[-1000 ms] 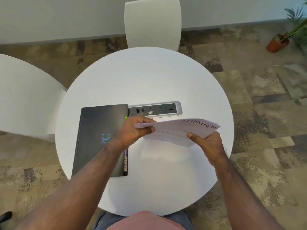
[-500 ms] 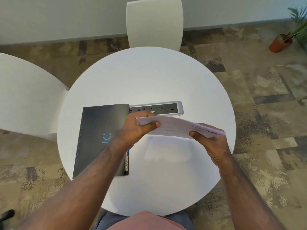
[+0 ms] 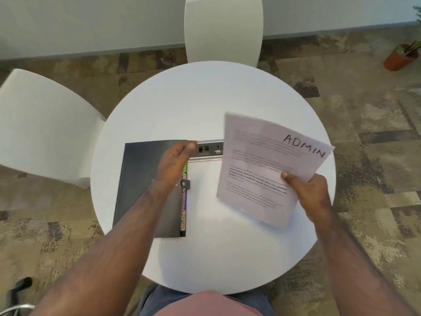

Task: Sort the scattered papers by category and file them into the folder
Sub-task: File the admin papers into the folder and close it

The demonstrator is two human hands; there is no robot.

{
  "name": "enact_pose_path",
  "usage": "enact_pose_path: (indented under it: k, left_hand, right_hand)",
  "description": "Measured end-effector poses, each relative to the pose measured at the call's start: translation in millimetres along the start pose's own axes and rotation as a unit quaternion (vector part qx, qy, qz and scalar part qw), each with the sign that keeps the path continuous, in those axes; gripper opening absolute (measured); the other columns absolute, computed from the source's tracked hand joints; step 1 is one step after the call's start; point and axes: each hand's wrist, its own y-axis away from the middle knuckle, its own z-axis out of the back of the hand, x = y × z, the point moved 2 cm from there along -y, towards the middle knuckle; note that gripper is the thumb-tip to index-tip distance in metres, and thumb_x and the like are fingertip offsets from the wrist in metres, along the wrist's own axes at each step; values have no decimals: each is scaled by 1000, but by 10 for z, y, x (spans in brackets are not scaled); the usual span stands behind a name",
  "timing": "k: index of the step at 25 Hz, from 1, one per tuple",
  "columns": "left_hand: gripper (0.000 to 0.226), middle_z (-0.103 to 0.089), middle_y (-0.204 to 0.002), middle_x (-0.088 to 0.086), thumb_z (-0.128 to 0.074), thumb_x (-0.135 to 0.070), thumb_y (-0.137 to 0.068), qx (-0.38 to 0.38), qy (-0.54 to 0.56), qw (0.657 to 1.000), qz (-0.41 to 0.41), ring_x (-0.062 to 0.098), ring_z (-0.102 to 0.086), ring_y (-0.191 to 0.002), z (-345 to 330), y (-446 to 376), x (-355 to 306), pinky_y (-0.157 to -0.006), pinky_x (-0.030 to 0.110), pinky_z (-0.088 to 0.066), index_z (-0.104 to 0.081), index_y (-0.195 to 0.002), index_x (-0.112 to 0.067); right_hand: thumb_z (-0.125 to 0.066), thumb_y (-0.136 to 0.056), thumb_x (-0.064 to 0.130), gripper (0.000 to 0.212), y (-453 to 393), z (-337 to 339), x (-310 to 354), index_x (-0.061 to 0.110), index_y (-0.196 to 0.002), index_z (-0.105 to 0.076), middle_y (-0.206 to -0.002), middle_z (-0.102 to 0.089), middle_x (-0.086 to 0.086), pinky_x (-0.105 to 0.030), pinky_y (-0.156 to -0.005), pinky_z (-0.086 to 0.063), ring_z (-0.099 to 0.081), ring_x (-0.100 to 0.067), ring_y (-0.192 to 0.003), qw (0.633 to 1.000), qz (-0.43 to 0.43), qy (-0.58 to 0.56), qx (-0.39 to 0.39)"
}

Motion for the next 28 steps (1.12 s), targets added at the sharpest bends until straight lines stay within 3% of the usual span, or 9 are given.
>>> enact_pose_path:
  k: [2, 4, 6, 9, 15, 18, 22, 25, 28]
  left_hand:
    - [31, -70, -103, -7, -61, -28, -92, -105, -198, 972, 75, -8, -64, -82, 311, -19, 396, -78, 16, -51, -66, -120, -14]
    - [45, -57, -132, 9, -63, -28, -90, -95, -353, 918, 157, 15, -59, -111, 509, 47, 882, -94, 29, -48, -57, -131, -10]
    - [64, -31, -156, 12, -68, -39, -86, -49, -434, 876, 204, 29, -31, -142, 556, 160, 1242, -111, 50, -38, -45, -142, -14]
    - [90, -3, -166, 3, -71, -53, -79, -22, -470, 852, 230, 32, -2, -152, 479, 268, 1450, -109, 69, -27, -27, -152, -23]
    - [103, 6, -166, 1, -65, -67, -76, -25, -481, 845, 231, 35, 5, -152, 305, 263, 1425, -107, 74, -21, -14, -156, -27]
    - [96, 7, -167, 3, -62, -62, -81, -12, -482, 845, 231, 41, 0, -151, 268, 245, 1394, -108, 72, -24, -14, -155, -24]
    - [65, -3, -167, 9, -55, -25, -92, 7, -458, 862, 215, 49, -25, -143, 188, 234, 1313, -108, 56, -37, -24, -148, -14]
    - [51, -24, -162, 10, -50, 0, -88, -22, -458, 876, 149, 45, -59, -115, 168, 262, 1138, -91, 46, -52, -34, -135, -13]
    - [47, -21, -165, 4, -45, 9, -88, -47, -472, 875, 99, 42, -66, -97, 305, 305, 936, -73, 43, -58, -45, -126, -18]
  right_hand:
    - [-82, -77, 22, 18, 22, 128, -79, 19, -92, -73, -86, -78, 10, -24, -65, -59, -75, -10, -79, 1000, -24, -13, -13]
    - [-84, -72, 27, 36, 92, 191, -225, 15, -104, -72, -93, -78, 4, -31, -72, -60, -75, -15, -85, 998, -62, -20, -12]
    - [-85, -65, 30, 46, 175, 181, -370, 14, -105, -71, -97, -78, 1, -31, -73, -61, -75, -19, -88, 995, -91, -44, -10]
    - [-86, -63, 31, 41, 297, 96, -514, 19, -100, -73, -98, -78, -1, -31, -71, -61, -75, -21, -89, 993, -111, -50, 1]
    - [-82, -77, 21, 20, 379, -20, -610, 20, -95, -73, -94, -78, 1, -44, -86, -57, -75, -22, -87, 991, -136, 10, 19]
    - [-82, -78, 18, 20, 391, 5, -593, 19, -96, -73, -92, -78, 1, -43, -86, -57, -74, -24, -90, 991, -132, 23, 16]
    - [-81, -79, 17, 24, 414, 65, -542, 15, -102, -72, -96, -78, -4, -44, -87, -56, -74, -27, -91, 991, -126, 29, 21]
    - [-79, -80, 16, 18, 425, 112, -493, 19, -96, -72, -89, -78, 4, -35, -81, -56, -75, -17, -84, 993, -108, 32, 30]
    - [-80, -79, 18, 18, 417, 134, -473, 21, -95, -71, -89, -78, 7, -32, -78, -55, -75, -12, -80, 994, -101, 31, 37]
